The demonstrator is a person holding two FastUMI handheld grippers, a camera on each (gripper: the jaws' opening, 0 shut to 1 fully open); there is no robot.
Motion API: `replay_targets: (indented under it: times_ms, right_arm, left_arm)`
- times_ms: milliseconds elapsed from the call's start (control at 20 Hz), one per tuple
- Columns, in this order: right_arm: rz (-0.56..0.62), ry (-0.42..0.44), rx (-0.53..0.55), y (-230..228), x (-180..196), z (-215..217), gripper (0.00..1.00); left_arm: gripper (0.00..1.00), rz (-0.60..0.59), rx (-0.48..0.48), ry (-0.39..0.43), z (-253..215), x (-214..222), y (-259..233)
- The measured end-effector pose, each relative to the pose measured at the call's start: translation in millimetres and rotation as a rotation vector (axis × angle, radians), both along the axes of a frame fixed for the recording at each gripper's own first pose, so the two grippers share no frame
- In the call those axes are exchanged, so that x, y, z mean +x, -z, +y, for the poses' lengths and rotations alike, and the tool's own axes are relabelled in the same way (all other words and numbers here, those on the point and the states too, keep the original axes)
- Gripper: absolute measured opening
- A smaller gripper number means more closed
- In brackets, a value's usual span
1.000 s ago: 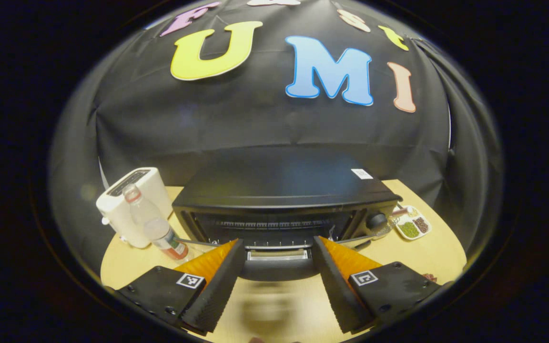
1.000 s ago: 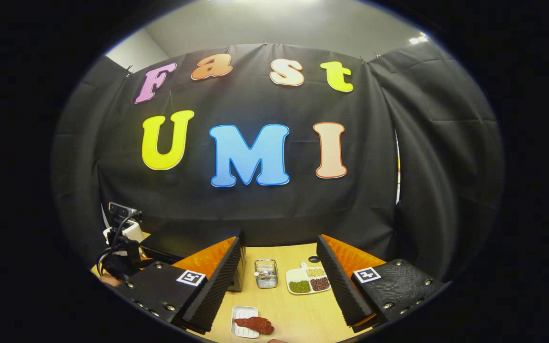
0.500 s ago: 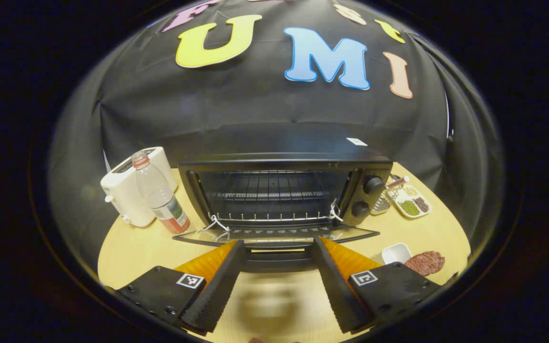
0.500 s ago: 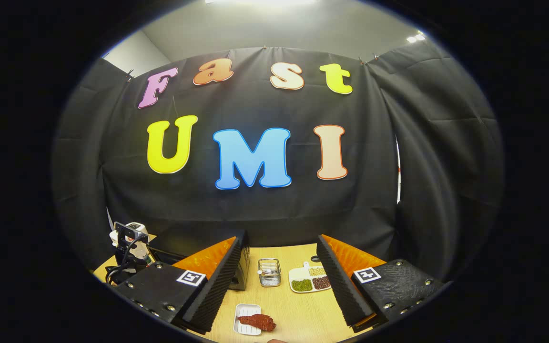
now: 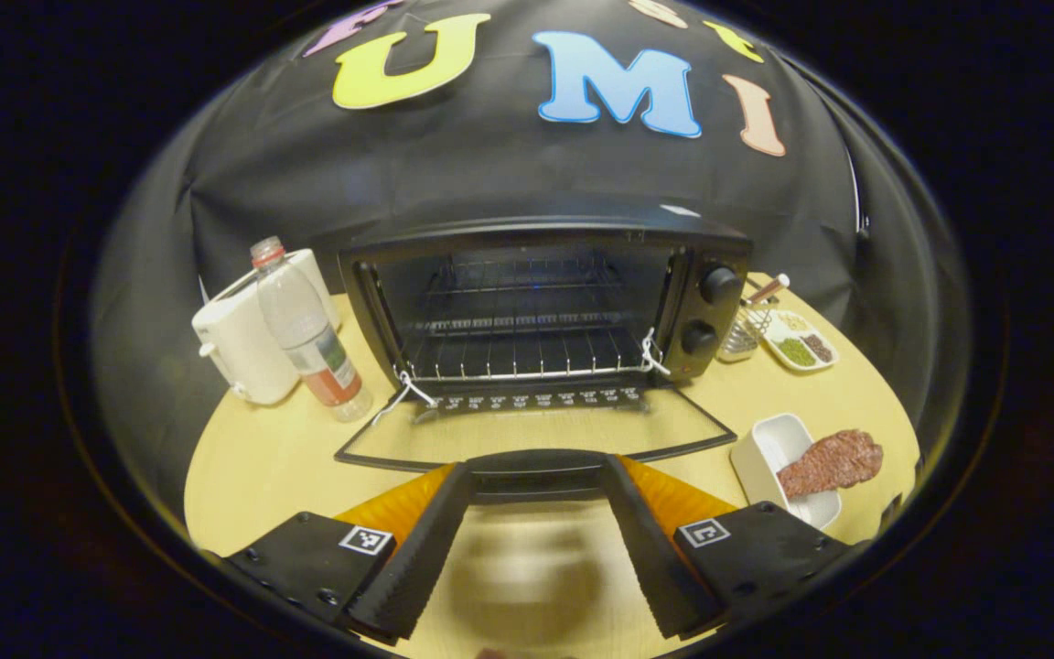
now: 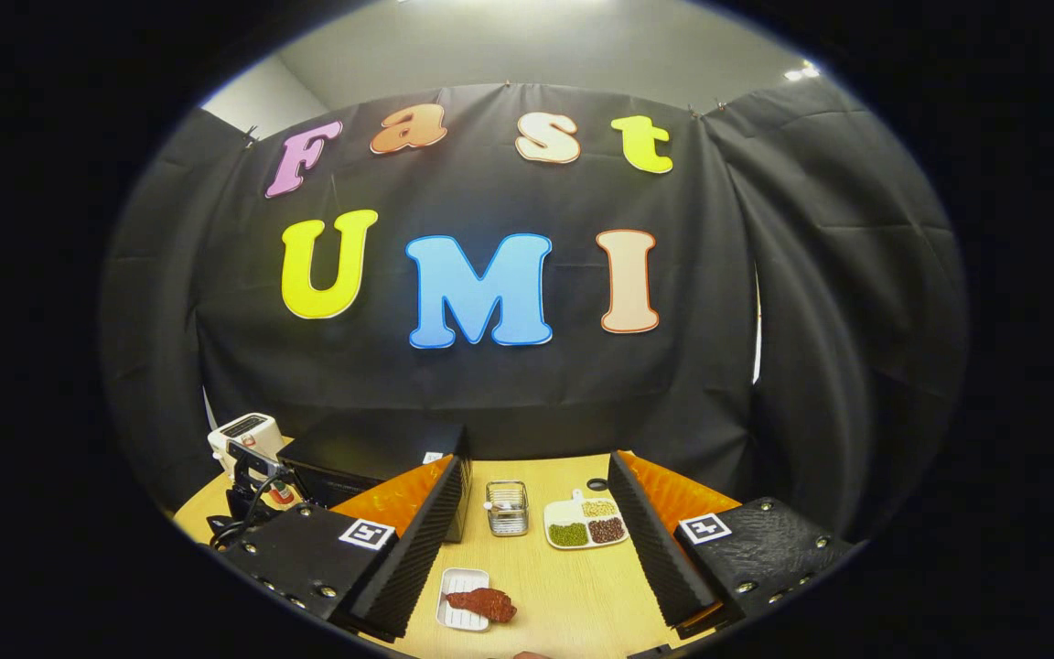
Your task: Open the electric oven with the left hand, put the food in, and close the electric oven.
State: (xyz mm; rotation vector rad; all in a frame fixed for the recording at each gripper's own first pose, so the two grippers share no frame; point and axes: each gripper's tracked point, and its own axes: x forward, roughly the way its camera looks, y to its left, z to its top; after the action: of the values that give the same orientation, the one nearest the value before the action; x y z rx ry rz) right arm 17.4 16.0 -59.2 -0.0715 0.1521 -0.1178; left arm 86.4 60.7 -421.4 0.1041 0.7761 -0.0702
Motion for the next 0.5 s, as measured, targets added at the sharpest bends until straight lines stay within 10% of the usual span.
replay_targets:
  times_ms: [500]
  right_arm:
    - [0.175,-0.078,0.168,64,5,-9,0.97]
  left_arm:
    - [1.00,-0.358,-0.084,-0.076,3,18,-169]
